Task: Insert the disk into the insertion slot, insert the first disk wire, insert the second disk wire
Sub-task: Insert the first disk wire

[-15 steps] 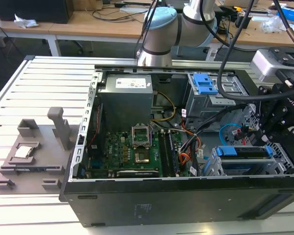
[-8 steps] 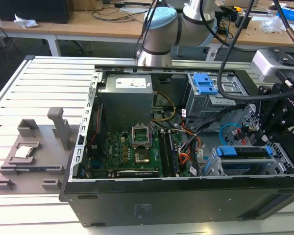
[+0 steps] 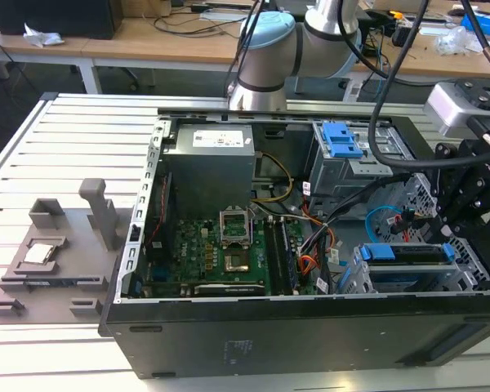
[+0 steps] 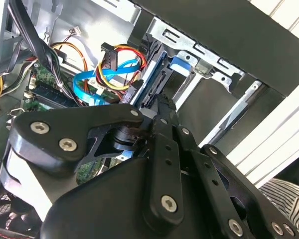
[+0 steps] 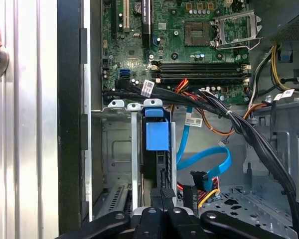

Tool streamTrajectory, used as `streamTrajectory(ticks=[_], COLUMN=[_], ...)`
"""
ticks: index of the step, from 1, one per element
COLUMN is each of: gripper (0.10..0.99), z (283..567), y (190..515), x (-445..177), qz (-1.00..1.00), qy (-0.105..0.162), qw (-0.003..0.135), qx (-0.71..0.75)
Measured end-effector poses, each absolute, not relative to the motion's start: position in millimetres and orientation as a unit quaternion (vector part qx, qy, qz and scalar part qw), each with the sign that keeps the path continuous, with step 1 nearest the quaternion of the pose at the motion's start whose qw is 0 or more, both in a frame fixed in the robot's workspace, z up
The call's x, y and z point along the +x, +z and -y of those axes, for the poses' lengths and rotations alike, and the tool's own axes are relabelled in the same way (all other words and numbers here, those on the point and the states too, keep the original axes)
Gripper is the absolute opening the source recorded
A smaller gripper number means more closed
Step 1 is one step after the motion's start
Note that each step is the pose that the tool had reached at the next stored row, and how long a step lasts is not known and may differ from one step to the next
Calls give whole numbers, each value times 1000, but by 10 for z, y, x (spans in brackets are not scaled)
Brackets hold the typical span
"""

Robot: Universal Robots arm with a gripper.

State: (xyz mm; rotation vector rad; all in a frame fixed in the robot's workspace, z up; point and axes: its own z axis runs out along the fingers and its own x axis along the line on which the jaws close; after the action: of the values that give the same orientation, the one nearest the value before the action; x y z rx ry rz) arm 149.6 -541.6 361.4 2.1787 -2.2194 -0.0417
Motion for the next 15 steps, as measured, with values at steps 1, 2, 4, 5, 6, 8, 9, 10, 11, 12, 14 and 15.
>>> streamTrajectory(ticks=[1,2,4,5,6,8,9,10,11,12,14,15], gripper=[106,106,106,106,106,106,106,106,106,169,294,294], z=[5415,5407,5271,5265,5265,5264,5263,5263,5263,5262,5261,5261], y=[3664,3723,3729,3729,3729,3729,3729,3729,3729,3729,3729,3729], x=[1499,1501,1506,1506,1506,1506,1506,1506,1506,1506,1506,1506], qz=[713,713,713,713,713,713,713,713,713,713,713,713], qy=[-13,-13,-12,-12,-12,-12,-12,-12,-12,-12,-12,-12], qw=[16,16,17,17,17,17,17,17,17,17,17,17], qx=[700,700,700,700,700,700,700,700,700,700,700,700])
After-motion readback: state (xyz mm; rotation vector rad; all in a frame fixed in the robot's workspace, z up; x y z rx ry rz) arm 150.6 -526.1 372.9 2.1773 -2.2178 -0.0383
